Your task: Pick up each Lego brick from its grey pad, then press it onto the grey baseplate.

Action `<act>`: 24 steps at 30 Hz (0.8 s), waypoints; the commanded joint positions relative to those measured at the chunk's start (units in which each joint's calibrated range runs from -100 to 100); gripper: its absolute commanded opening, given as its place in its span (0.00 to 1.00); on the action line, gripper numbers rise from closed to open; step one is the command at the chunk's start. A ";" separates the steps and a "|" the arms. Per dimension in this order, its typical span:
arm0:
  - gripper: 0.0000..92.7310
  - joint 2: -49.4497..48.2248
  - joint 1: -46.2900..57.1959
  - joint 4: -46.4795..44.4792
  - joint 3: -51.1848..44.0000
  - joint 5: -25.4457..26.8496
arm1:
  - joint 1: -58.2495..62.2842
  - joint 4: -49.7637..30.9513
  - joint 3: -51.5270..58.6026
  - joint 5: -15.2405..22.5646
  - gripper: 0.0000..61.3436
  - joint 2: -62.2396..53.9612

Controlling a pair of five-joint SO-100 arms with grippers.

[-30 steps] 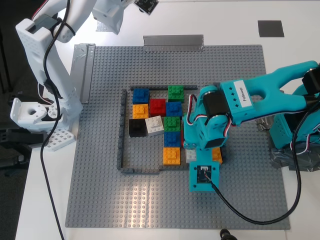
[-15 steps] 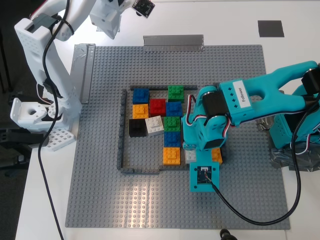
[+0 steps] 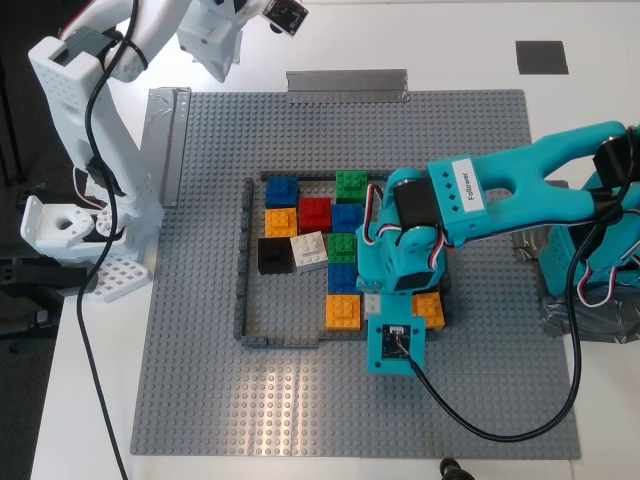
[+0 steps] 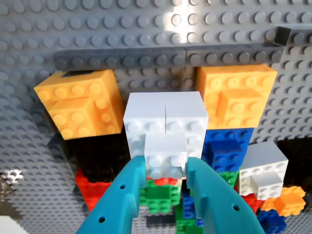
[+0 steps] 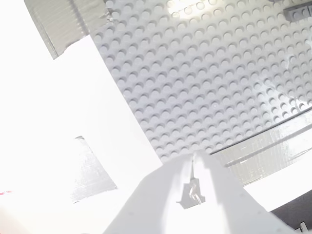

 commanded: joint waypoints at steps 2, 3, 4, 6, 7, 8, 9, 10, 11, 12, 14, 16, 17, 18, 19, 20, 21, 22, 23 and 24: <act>0.00 -0.19 -0.06 -0.32 -0.28 -0.14 | -0.18 1.16 -4.05 -0.54 0.00 -2.43; 0.00 -0.19 -0.06 -0.32 -0.28 -0.14 | -0.18 1.56 -4.05 -0.49 0.00 -2.43; 0.00 -0.19 -0.06 -0.32 -0.28 -0.14 | -0.18 1.89 -4.05 -0.44 0.00 -2.43; 0.00 -0.10 -0.06 -0.24 -0.19 -0.04 | -0.04 2.22 -4.14 -0.20 0.00 -2.35; 0.00 -0.10 -0.06 -0.16 -0.19 -0.04 | 0.03 2.46 -4.32 -0.15 0.00 -2.26; 0.00 -0.10 -0.06 -0.16 -0.19 -0.09 | 0.11 2.54 -4.32 -0.05 0.00 -2.26; 0.00 -0.10 -0.06 -0.16 -0.19 -0.09 | 0.18 2.54 -4.32 0.10 0.00 -2.26; 0.00 -0.10 -0.13 -0.24 -0.01 -0.09 | 0.25 2.30 -4.14 0.15 0.00 -2.26; 0.00 -0.10 -0.13 -0.40 0.45 0.01 | 0.40 1.97 -3.96 0.29 0.00 -2.26; 0.00 -0.10 -0.13 -0.40 0.90 0.01 | 0.54 1.89 -3.87 0.34 0.00 -2.26; 0.00 -0.02 -0.86 -0.40 2.25 0.01 | 0.76 1.89 -3.78 0.49 0.00 -2.26; 0.00 -0.02 -1.44 -0.97 3.88 -0.24 | 0.90 1.97 -3.51 0.59 0.00 -2.43; 0.00 -0.10 -1.58 -1.71 4.51 -0.29 | 0.98 1.65 -2.97 0.59 0.00 -2.69; 0.00 -0.10 -1.58 -2.68 5.14 -0.29 | 0.98 0.91 -1.89 0.54 0.00 -3.38; 0.00 -0.10 -1.51 -3.41 5.50 -0.29 | 0.98 0.51 -0.89 0.44 0.00 -4.06; 0.00 -0.10 -1.36 -3.98 5.59 -0.29 | 0.98 1.00 -0.71 0.39 0.00 -4.49; 0.00 -0.10 -1.29 -4.15 5.59 -0.29 | 0.98 2.05 -1.35 0.39 0.00 -4.58; 0.00 -0.10 -1.29 -4.15 5.41 -0.29 | 0.98 3.35 -2.34 0.34 0.00 -4.23; 0.00 -0.10 -1.29 -4.15 5.23 -0.29 | 0.98 4.33 -3.42 0.44 0.00 -3.81; 0.00 -0.10 -1.29 -4.15 5.14 -0.29 | 0.90 5.88 -5.23 0.68 0.00 -2.78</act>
